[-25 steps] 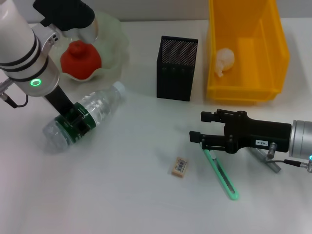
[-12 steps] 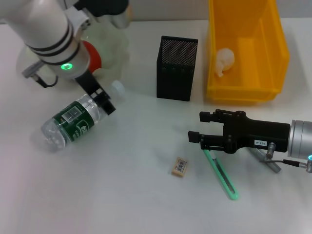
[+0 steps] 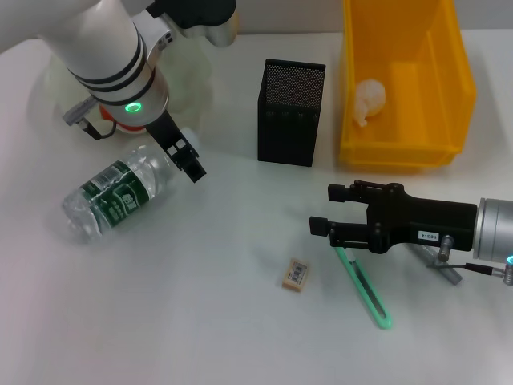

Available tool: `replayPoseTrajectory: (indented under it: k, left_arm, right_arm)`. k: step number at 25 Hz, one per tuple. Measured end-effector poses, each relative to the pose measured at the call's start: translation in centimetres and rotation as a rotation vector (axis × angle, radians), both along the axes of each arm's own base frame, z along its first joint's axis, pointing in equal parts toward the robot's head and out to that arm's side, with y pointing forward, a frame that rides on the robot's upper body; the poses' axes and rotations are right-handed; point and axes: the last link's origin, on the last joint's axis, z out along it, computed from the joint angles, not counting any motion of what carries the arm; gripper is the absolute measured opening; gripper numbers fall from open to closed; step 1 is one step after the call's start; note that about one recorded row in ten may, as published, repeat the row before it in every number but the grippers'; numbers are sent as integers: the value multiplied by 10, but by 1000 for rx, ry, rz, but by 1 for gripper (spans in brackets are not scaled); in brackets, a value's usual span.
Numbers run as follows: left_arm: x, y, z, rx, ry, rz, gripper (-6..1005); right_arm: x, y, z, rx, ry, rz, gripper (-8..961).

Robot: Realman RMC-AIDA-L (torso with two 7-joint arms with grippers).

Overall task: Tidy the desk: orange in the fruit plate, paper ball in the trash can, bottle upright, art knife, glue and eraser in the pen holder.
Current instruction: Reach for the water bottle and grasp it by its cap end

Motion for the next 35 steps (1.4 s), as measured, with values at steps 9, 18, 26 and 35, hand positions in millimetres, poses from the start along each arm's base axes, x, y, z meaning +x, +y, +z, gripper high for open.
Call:
replayPoseTrajectory:
  k: [9, 18, 26, 35]
  left_arm:
    - [-13, 6, -6, 23, 9, 10, 804]
    - [-17, 8, -7, 29, 15, 14, 802]
    - [-14, 10, -4, 39, 23, 0, 800]
    - [-13, 10, 1, 49, 34, 4, 798]
  right_arm:
    - [0, -1, 0, 1, 2, -3, 773]
    - [-1, 0, -1, -2, 4, -3, 774]
    - [-1, 1, -1, 1, 4, -3, 774]
    - [-1, 2, 0, 6, 4, -2, 774]
